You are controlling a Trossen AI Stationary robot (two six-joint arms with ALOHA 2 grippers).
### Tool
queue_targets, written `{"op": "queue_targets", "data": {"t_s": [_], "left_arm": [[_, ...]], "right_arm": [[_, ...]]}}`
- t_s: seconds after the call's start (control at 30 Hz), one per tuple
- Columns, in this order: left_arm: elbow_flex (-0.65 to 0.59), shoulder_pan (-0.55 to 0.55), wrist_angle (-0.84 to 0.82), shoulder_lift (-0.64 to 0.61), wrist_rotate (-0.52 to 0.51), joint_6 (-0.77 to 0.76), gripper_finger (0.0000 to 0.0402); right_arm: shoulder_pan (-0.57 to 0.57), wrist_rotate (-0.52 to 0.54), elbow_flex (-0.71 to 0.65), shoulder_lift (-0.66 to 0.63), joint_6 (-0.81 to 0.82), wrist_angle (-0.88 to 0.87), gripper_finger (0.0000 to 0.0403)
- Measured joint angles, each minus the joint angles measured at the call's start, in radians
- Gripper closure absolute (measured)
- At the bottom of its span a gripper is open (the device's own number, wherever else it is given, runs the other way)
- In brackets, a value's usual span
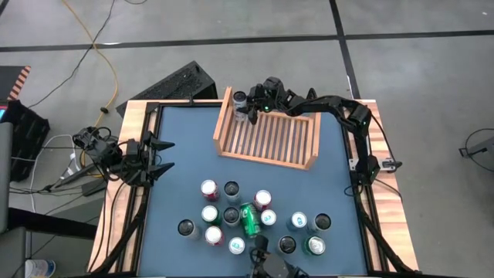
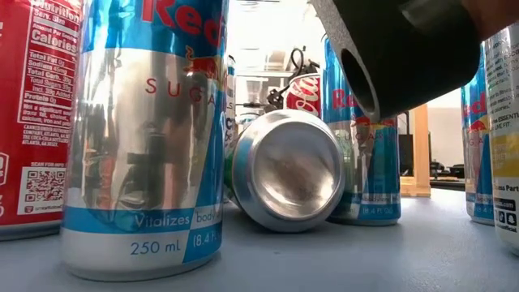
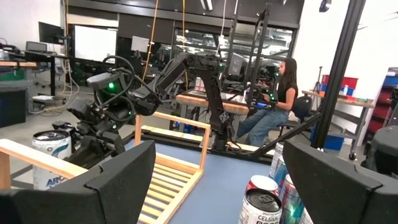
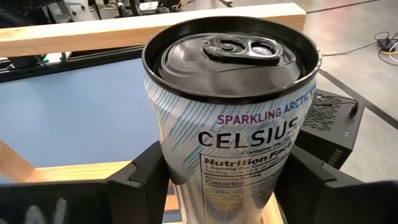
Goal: Place canned beverage on shelf
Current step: Put the white blue soda can on the shelf
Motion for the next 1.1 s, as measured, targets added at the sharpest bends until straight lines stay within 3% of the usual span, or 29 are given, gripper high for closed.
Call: {"op": "queue_targets", "data": {"t_s": [0.33,0.57,0.87,1.1], "left_arm": [[0.000,0.000,0.000,0.000,-0.001,0.002,0.0060],[0.000,0.000,0.002,0.000,-0.003,0.021,0.0060],[0.000,0.000,0.000,0.000,-0.003,0.011,0.0060],[0.000,0.000,-0.005,0.000,0.000,0.009,0.0060]], "right_arm": [[-0.003,0.033,0.002,0.000,0.029,-0.004,0.0173],[-0.008,0.027,0.059,0.001,-0.016,-0.121,0.0173],[-0.019,-0.067,0.142,0.081,0.038,-0.150,0.0170],[-0.020,-0.068,0.146,0.082,0.034,-0.154,0.0159]]}}
